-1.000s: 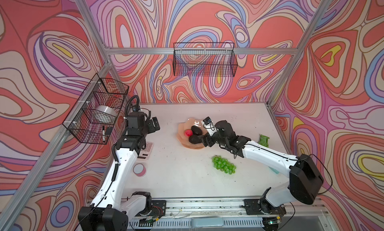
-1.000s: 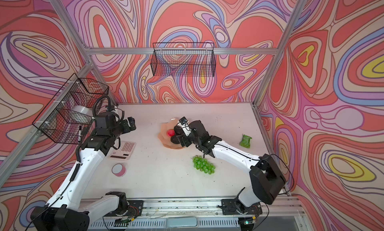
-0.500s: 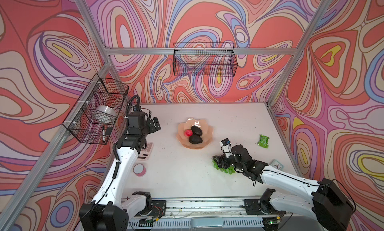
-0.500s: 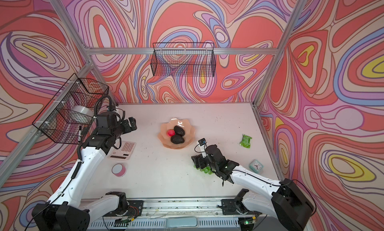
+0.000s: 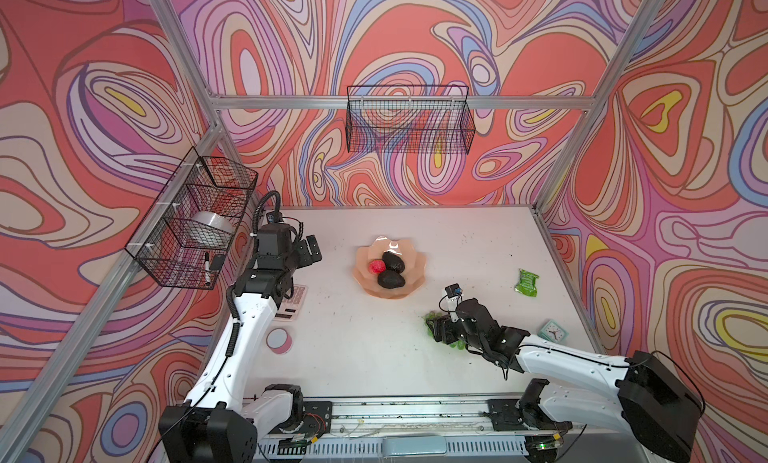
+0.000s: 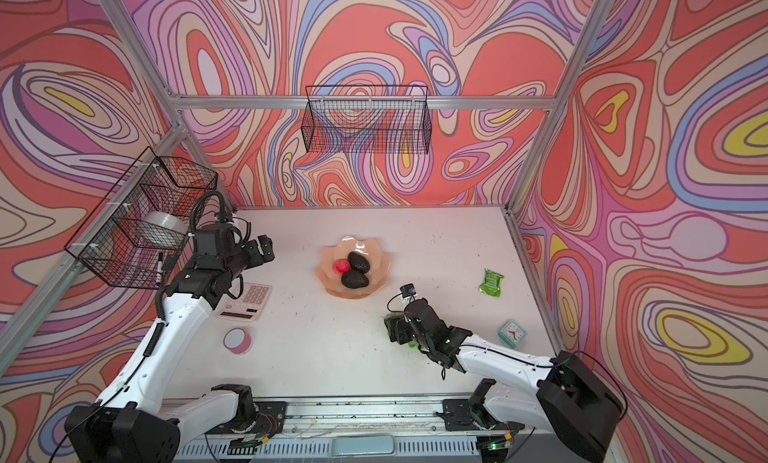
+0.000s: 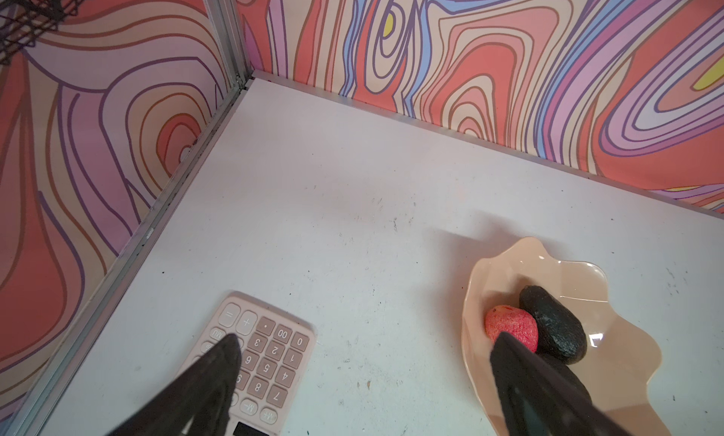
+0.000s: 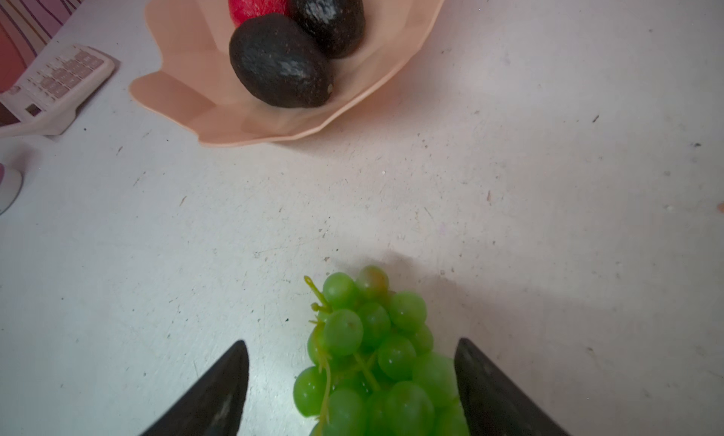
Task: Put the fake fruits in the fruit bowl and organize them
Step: 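Lower the right gripper onto the green grape bunch and grasp it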
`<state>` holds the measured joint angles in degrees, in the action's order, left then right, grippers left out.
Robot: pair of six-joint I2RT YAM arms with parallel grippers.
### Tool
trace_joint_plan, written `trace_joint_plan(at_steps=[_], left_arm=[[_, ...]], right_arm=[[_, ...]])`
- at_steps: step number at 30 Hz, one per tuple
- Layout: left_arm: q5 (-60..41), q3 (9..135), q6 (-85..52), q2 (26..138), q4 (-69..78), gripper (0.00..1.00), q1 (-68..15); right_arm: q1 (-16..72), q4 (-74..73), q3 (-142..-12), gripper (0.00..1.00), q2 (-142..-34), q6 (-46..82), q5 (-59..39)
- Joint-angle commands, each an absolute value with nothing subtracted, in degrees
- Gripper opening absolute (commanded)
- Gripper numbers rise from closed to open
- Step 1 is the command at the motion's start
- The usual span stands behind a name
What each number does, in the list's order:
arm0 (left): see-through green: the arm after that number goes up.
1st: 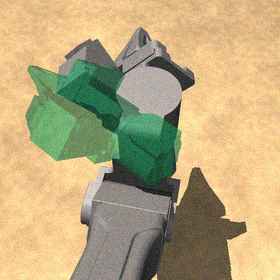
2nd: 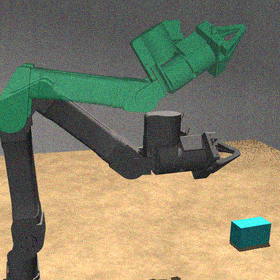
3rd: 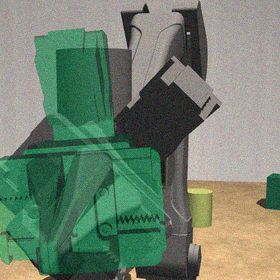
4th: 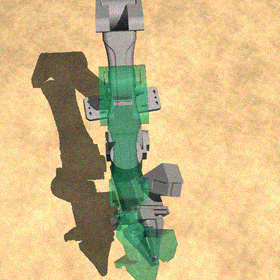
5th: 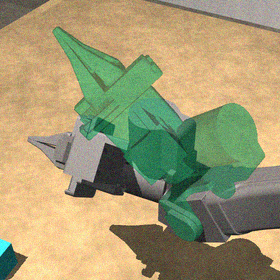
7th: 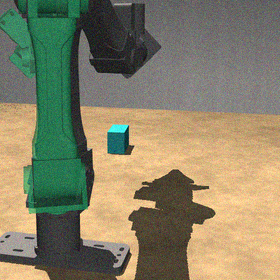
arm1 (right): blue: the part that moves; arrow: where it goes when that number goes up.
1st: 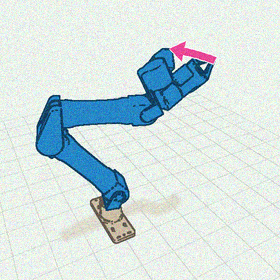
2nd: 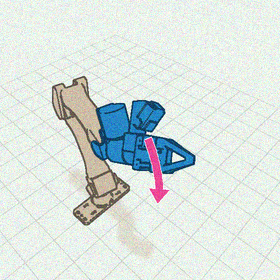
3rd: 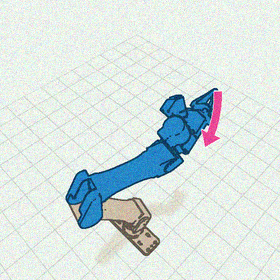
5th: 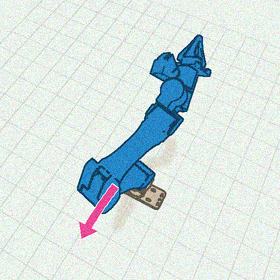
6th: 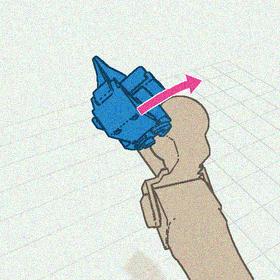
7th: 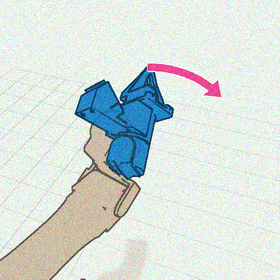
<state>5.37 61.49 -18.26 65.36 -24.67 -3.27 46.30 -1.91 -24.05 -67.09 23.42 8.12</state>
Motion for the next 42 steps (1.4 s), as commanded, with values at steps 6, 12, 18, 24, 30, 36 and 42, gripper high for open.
trace_joint_plan(at_steps=[6, 12, 18, 24, 30, 36, 42], left_arm=[[5.3, 61.6, -18.8, 65.6, -26.7, 1.0, -2.7], [5.1, 61.7, -18.9, 65.7, -26.7, 1.0, -2.7], [5.3, 61.8, -18.8, 65.7, -26.8, 1.0, -2.7], [5.4, 61.7, -18.7, 65.7, -26.9, 1.0, -2.7], [5.4, 61.8, -18.6, 65.7, -26.9, 1.0, -2.6], [5.5, 61.8, -18.6, 65.5, -27.0, 1.0, -2.6], [5.7, 61.8, -18.6, 65.5, -27.0, 1.0, -2.6]], right_arm=[[49.7, -3.0, -24.6, 0.84, -74.2, 27.2, 15.1], [49.7, -4.1, -25.6, 0.81, -78.4, 27.4, 16.2], [49.8, -5.5, -26.8, 0.7, -81.0, 26.8, 15.7], [49.7, -6.2, -27.2, 0.54, -81.1, 26.8, 15.9], [49.7, -6.9, -27.2, 0.42, -79.1, 27.1, 16.4], [49.7, -6.4, -28.9, 0.34, -78.7, 26.7, 16.2], [49.7, -4.9, -31.1, 0.3, -76.7, 26.0, 16.4]])
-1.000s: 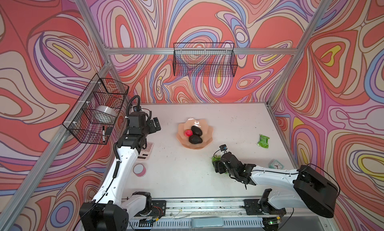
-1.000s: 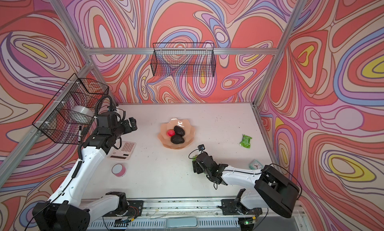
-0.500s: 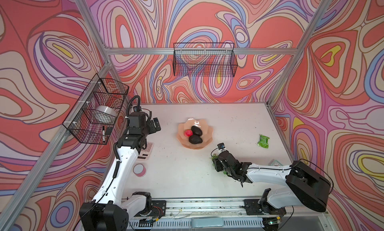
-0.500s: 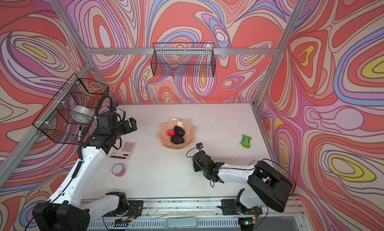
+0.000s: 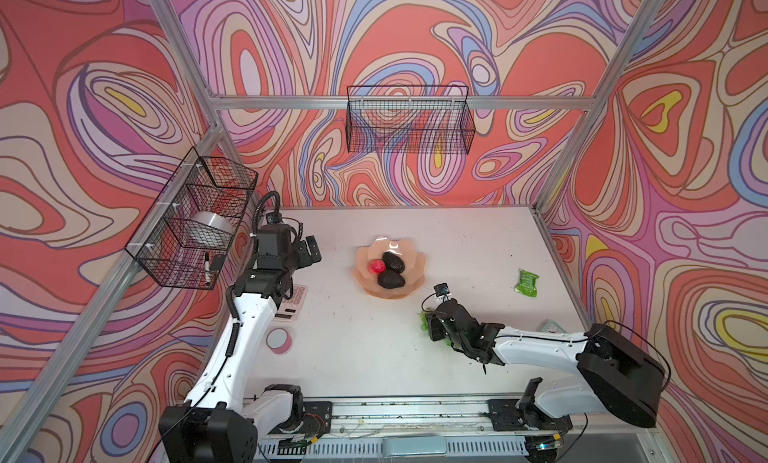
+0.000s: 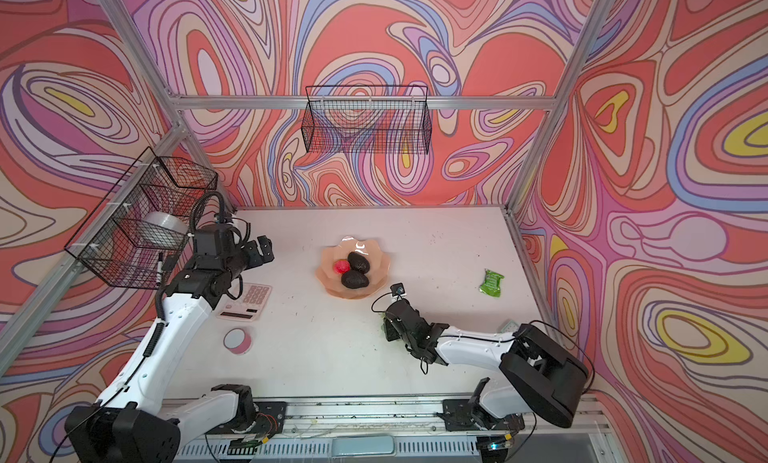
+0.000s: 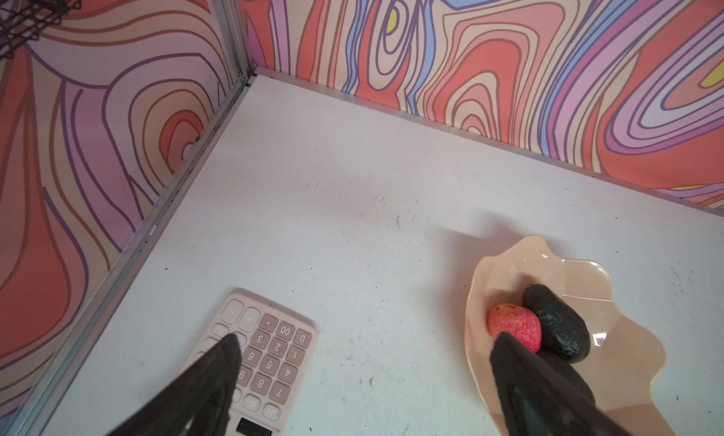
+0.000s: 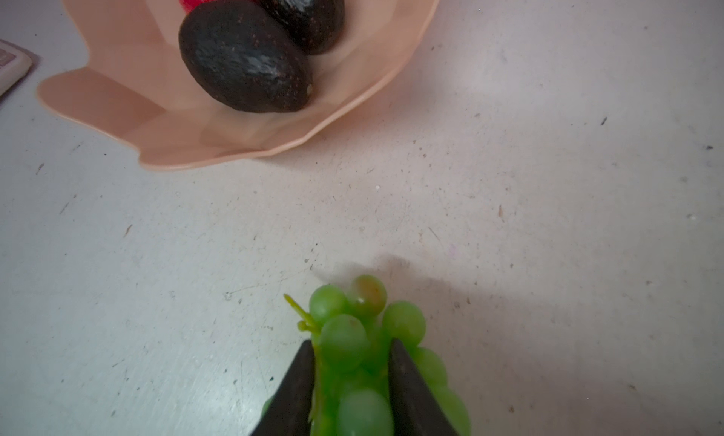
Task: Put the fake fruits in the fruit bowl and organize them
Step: 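Lower the right gripper onto the green grape bunch and grasp it, then carry the grapes over the bowl and release them on top of the fruit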
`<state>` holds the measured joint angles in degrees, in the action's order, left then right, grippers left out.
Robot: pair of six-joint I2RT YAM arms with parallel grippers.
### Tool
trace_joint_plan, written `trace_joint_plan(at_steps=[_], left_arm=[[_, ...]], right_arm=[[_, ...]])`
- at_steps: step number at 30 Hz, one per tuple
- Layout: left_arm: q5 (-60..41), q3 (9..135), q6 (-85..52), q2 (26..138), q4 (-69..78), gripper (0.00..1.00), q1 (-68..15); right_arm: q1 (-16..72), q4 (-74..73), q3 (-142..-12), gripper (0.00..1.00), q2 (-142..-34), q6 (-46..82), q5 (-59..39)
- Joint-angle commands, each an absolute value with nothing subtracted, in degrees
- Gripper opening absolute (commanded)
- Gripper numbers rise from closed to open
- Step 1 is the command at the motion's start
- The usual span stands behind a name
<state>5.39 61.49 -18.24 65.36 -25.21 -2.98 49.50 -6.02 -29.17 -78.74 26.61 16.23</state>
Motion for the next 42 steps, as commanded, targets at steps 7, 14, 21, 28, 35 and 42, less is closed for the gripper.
trace_joint_plan(at_steps=[7, 14, 21, 28, 35, 42], left_arm=[[5.6, 61.9, -18.6, 65.5, -27.1, 1.0, -2.6], [5.7, 61.9, -18.7, 65.4, -27.1, 1.0, -2.6], [5.6, 61.9, -18.7, 65.3, -27.1, 1.0, -2.5], [5.5, 61.9, -18.7, 65.1, -27.1, 1.0, -2.5], [5.7, 61.9, -18.6, 64.9, -27.1, 1.0, -2.4], [5.1, 61.8, -18.9, 65.0, -27.0, 1.0, -2.3]], right_arm=[[48.9, 0.7, -36.5, 0.29, -72.8, 24.6, 17.2], [46.3, 3.5, -42.8, 0.28, -71.6, 22.8, 15.1], [42.8, 4.7, -54.3, 0.27, -77.8, 18.6, 11.8], [39.6, 2.0, -66.6, 0.27, -90.0, 14.6, 6.7], [38.8, -0.8, -74.8, 0.27, -101.2, 11.4, 2.8], [38.7, -3.6, -78.4, 0.28, -111.0, 10.0, 1.1]])
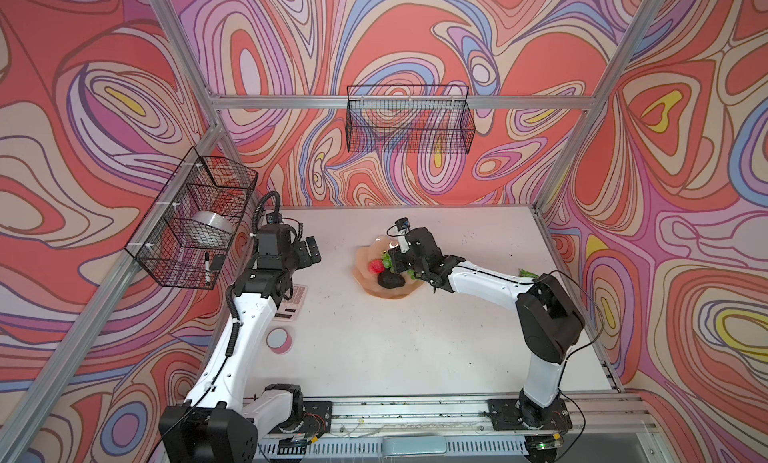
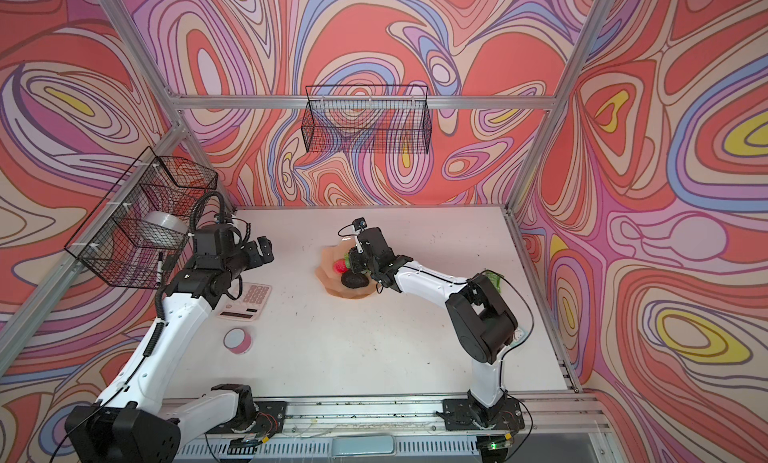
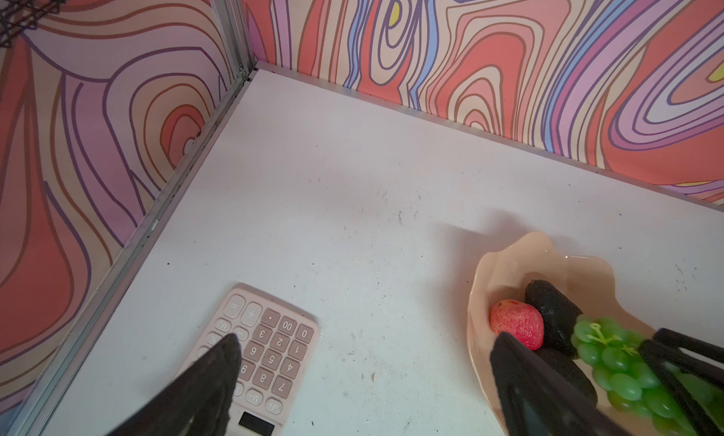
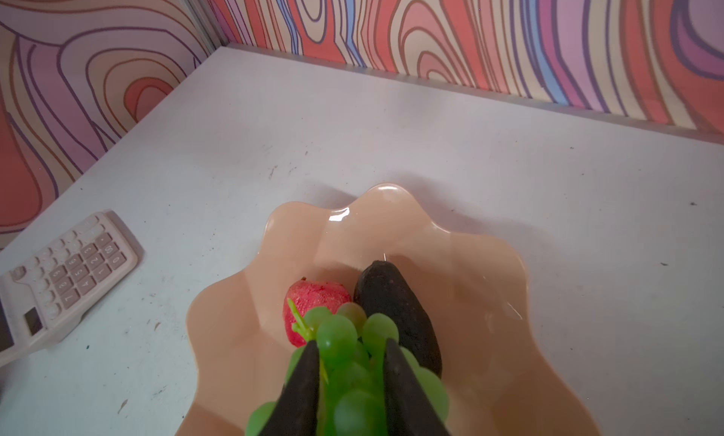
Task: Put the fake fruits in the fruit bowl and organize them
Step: 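Carry the grapes over the bowl and release them on top of the fruit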
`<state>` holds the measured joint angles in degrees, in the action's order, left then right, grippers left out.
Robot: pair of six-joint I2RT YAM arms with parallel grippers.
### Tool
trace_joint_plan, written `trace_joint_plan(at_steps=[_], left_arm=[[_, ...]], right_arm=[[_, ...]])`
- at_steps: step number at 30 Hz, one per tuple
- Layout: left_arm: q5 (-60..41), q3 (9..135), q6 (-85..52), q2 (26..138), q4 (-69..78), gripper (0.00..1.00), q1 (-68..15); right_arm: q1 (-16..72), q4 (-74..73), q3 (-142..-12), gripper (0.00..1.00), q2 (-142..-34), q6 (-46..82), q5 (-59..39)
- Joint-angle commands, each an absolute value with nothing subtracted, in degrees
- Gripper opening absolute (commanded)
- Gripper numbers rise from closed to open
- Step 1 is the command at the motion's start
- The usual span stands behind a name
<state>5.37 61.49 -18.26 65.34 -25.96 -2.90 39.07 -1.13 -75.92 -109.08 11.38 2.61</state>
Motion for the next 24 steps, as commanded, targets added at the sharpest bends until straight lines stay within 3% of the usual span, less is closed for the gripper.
trace_joint_plan(at_steps=[1, 5, 16, 24], left_arm=[[5.1, 61.8, -18.9, 65.1, -27.0, 1.0, -2.3], [5.1, 61.8, -18.9, 65.0, -27.0, 1.0, -2.3], [4.7, 61.8, -19.1, 65.1, -27.0, 1.0, -2.2], [4.5, 61.5, -19.0, 64.1, -26.1, 1.0, -2.1]], right_arm=[[38.6, -3.6, -78.8, 0.29, -112.1, 9.9, 0.7], [38.6, -4.2, -79.3, 0.35, -114.1, 10.5, -0.4], [37.0, -6.4, -78.7, 0.78, -112.9, 12.5, -2.8], [34.0, -9.4, -76.8, 0.98, -107.5, 14.8, -5.4]])
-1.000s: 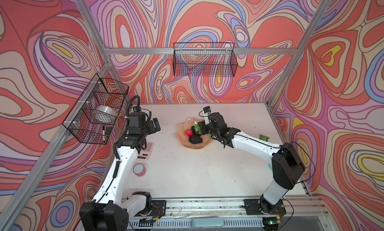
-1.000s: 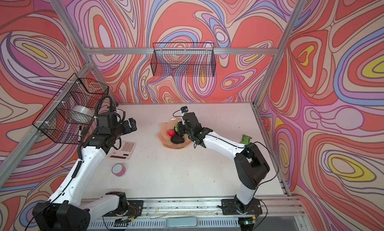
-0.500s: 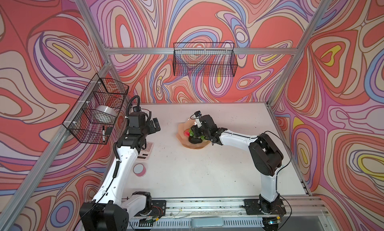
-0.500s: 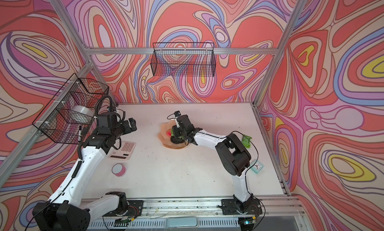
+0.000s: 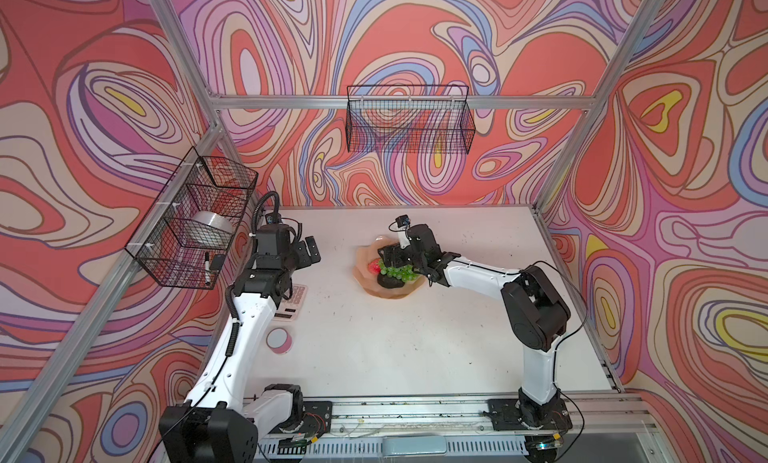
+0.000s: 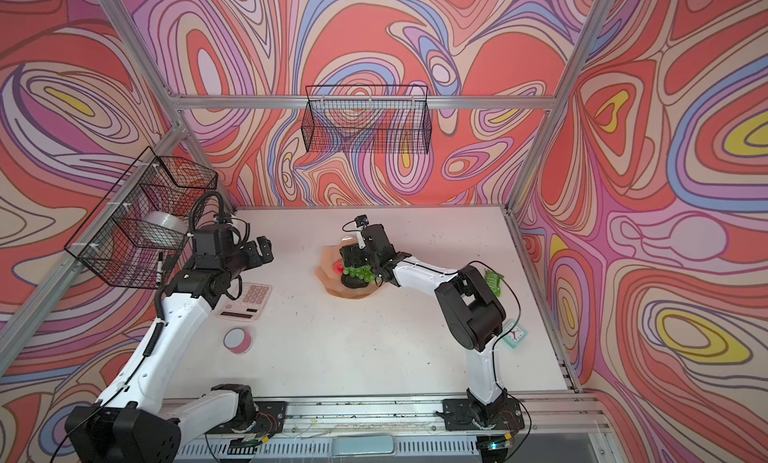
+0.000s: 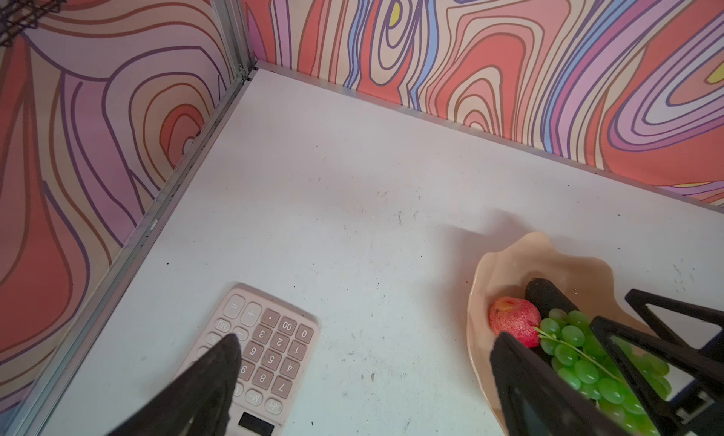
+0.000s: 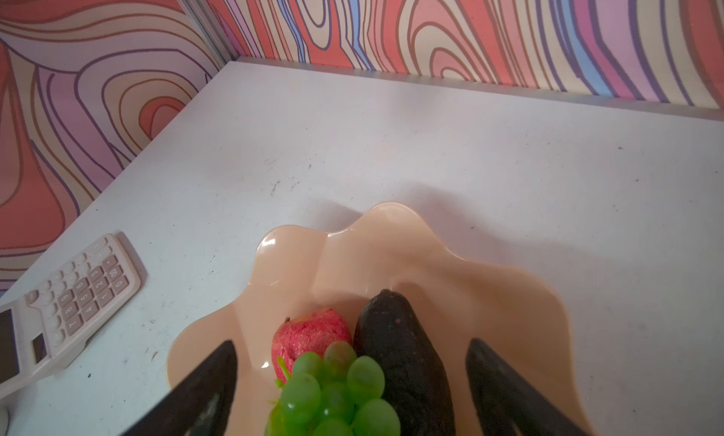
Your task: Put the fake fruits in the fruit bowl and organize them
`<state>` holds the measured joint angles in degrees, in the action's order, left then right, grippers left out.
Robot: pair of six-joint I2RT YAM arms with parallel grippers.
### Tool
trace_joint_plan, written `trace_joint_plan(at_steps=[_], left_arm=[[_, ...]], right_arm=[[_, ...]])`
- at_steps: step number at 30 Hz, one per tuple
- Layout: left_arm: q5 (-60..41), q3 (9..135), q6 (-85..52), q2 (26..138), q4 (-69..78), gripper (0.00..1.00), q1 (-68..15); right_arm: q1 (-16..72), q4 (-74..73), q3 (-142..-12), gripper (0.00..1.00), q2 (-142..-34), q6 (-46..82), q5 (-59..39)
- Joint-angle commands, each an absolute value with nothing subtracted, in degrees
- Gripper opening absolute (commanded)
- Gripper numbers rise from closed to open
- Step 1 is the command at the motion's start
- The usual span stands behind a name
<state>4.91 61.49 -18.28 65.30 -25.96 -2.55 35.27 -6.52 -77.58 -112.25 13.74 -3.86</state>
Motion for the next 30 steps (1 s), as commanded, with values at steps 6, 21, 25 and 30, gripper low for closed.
trace_joint_plan(at_steps=[6, 21, 25, 30], left_arm=[[-0.2, 59.1, -25.8, 58.6, -21.0, 1.0, -2.2], [26.7, 33.0, -11.1, 59.1, 21.5, 1.0, -17.9], [31.6, 30.1, -6.4, 62.1, 23.6, 1.0, -18.0], [34.0, 19.1, -1.1, 61.4, 38.4, 1.0, -18.0]], right_arm=[[28.9, -7.8, -71.1, 0.98, -96.6, 15.3, -3.8], [12.8, -13.4, -35.2, 0.98, -70.8, 13.8, 20.7], [12.5, -21.7, -31.4, 0.98, -73.9, 10.3, 26.4], [9.8, -34.3, -27.5, 0.98, -80.2, 7.4, 30.8]])
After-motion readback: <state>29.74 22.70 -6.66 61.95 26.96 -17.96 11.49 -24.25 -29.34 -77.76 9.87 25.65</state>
